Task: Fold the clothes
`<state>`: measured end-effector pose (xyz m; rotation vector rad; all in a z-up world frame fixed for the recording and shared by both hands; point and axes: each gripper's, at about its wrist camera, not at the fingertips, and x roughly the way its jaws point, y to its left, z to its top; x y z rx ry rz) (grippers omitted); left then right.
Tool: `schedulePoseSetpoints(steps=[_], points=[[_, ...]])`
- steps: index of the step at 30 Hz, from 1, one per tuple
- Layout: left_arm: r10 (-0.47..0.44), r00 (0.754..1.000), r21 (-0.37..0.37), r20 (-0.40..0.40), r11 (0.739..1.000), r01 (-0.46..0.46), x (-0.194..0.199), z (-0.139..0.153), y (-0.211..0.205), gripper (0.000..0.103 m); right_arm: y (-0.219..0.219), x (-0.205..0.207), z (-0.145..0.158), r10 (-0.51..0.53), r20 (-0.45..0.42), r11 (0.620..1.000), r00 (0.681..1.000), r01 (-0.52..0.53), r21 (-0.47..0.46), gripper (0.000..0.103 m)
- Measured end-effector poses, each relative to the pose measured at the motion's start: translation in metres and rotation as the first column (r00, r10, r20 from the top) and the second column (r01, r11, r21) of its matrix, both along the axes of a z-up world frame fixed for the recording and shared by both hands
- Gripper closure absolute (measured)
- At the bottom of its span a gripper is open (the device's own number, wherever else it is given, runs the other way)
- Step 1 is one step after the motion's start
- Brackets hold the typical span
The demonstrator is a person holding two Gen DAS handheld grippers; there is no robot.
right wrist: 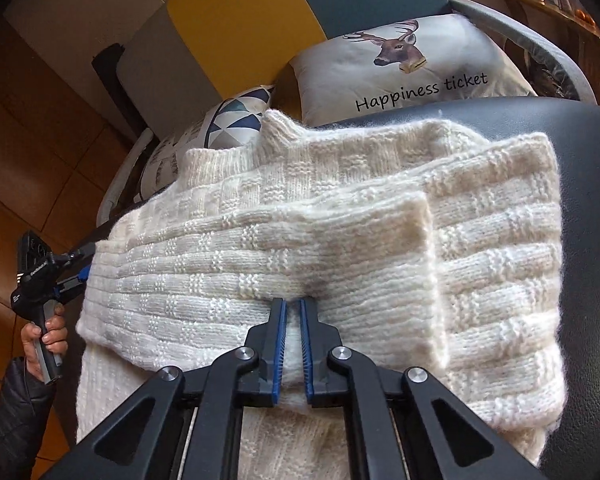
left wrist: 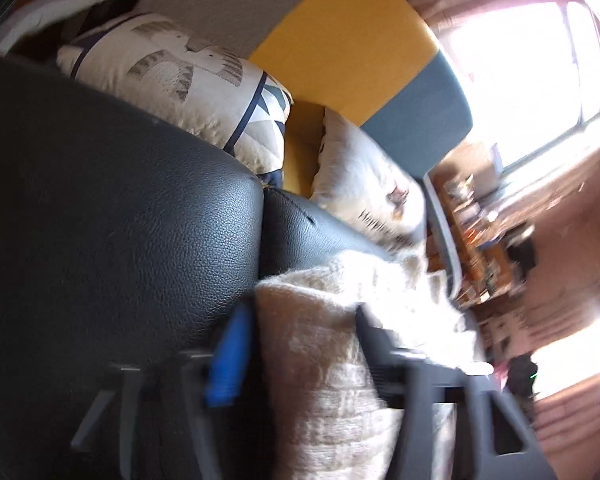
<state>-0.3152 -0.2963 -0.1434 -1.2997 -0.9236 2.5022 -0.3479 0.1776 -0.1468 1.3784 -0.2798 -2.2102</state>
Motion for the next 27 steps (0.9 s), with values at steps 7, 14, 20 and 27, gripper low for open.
schedulePoseSetpoints(steps=[7,14,20,27], points=[[0.012,0.999,-0.464,-0.049,0.885,-0.033,0.004,0.026,0.053,0.086,0.009,0.004,-0.001,-0.009,-0.009,1.000,1.000,0.009,-0.018,0.101],[0.161,0.987,-0.218,0.009,0.964,-0.155,0.022,0.027,0.009,0.074,0.010,0.005,-0.001,-0.027,-0.008,0.999,1.000,0.026,-0.027,0.100],[0.072,0.994,-0.076,-0.086,0.994,-0.078,0.073,0.052,0.013,0.073,0.011,0.007,0.000,-0.041,-0.008,0.999,0.999,0.041,-0.034,0.100],[-0.133,0.991,-0.386,0.005,0.914,0.125,0.085,0.016,0.092,0.073,0.005,0.007,0.003,-0.025,-0.035,0.999,0.999,0.026,0.032,0.101]])
